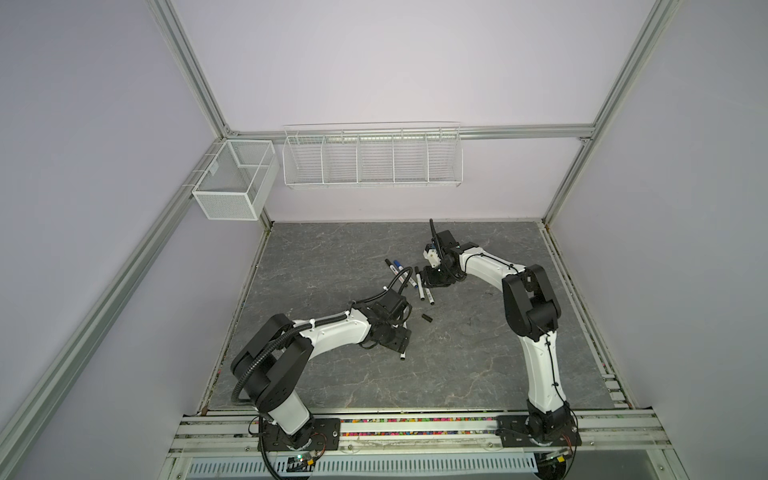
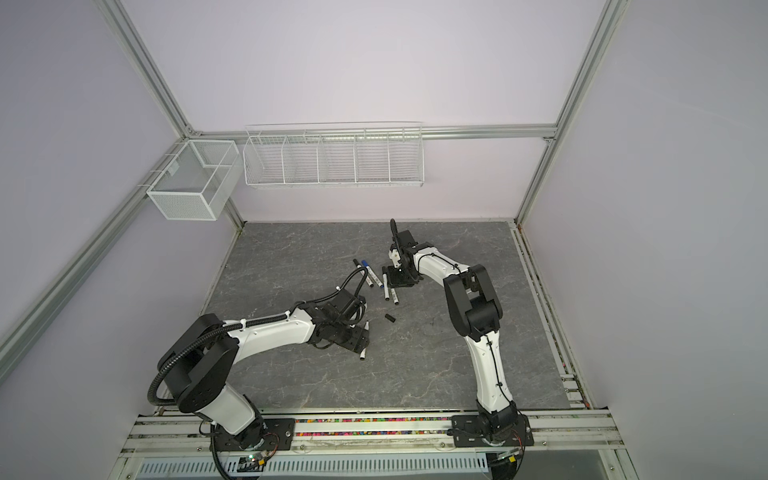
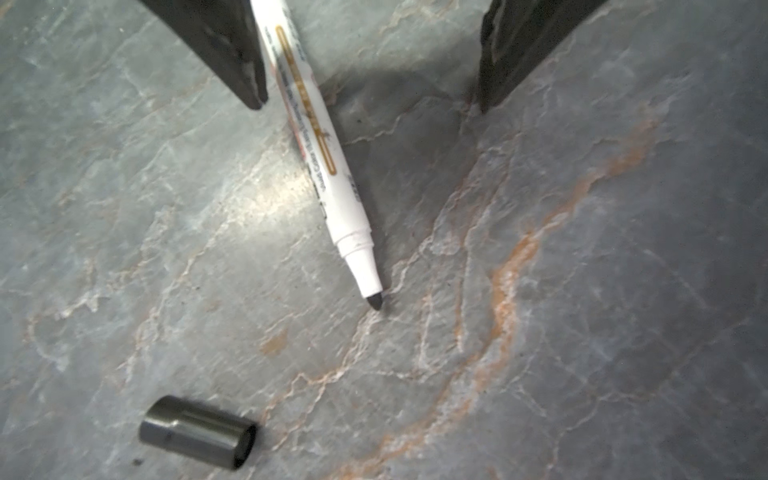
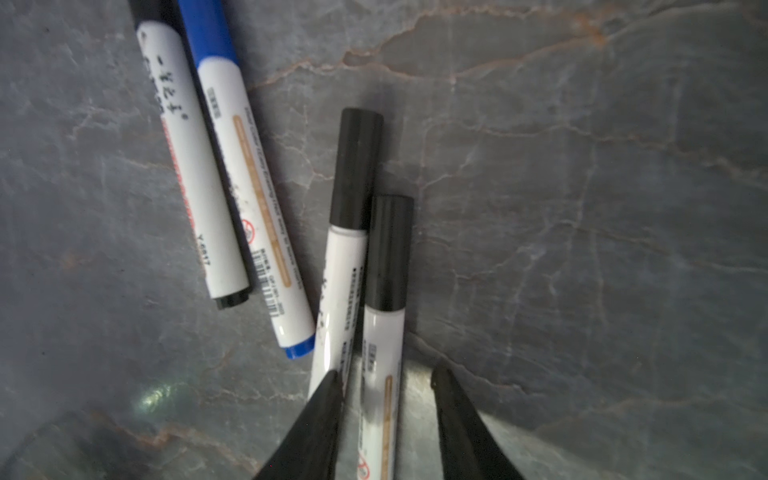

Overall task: Insert the pens into the pen caps
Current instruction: 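Lay the capped marker on the table with the right gripper while the left lowers, then grasp and raise an uncapped white marker with the left gripper while the right approaches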

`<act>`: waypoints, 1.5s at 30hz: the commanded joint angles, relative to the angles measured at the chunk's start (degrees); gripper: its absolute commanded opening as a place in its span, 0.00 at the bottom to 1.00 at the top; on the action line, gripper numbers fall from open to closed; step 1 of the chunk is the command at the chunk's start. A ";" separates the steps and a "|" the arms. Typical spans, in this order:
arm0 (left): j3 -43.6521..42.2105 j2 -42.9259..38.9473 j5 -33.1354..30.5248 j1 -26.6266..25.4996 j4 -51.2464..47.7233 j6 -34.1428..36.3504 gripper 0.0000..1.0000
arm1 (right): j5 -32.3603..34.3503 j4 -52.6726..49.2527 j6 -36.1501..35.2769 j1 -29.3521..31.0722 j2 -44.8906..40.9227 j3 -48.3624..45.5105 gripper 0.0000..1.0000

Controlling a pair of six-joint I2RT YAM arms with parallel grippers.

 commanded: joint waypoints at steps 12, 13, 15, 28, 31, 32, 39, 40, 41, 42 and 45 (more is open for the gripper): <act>3.06 4.96 -5.52 -2.77 -10.11 -3.83 0.46 | 2.51 15.50 9.82 -1.89 -22.85 -21.66 0.45; 2.65 4.70 -5.16 -2.71 -9.75 -3.95 0.40 | 3.22 15.84 9.93 -1.86 -24.57 -23.08 0.45; 2.06 4.11 -4.37 -2.70 -8.56 -3.44 0.24 | 3.46 16.66 9.46 -1.87 -27.74 -25.85 0.45; -2.76 -11.04 6.51 1.69 7.59 3.71 0.00 | -5.21 13.24 -7.13 10.20 -35.18 -34.17 0.49; -4.96 -15.17 6.62 1.69 11.41 4.01 0.00 | -12.26 15.09 -7.82 11.46 -35.53 -34.09 0.50; -5.59 -16.19 6.52 1.69 12.55 3.74 0.00 | -14.17 15.81 -7.50 11.48 -35.59 -33.83 0.51; -10.53 -22.39 4.82 1.69 21.66 2.25 0.00 | -20.30 15.74 -6.45 11.51 -32.88 -28.33 0.50; -10.94 -22.92 4.71 1.69 22.56 2.13 0.00 | -20.93 16.12 -6.39 11.49 -32.62 -27.96 0.49; -11.09 -23.12 4.61 1.69 22.87 1.93 0.00 | -21.50 16.38 -6.21 11.49 -32.44 -27.68 0.47; -11.12 -23.25 4.26 1.69 23.03 1.53 0.00 | -22.29 16.76 -5.99 11.50 -32.18 -27.42 0.46; -11.27 -23.57 3.21 1.69 23.81 0.16 0.00 | -23.92 16.26 -5.81 11.49 -30.80 -26.04 0.42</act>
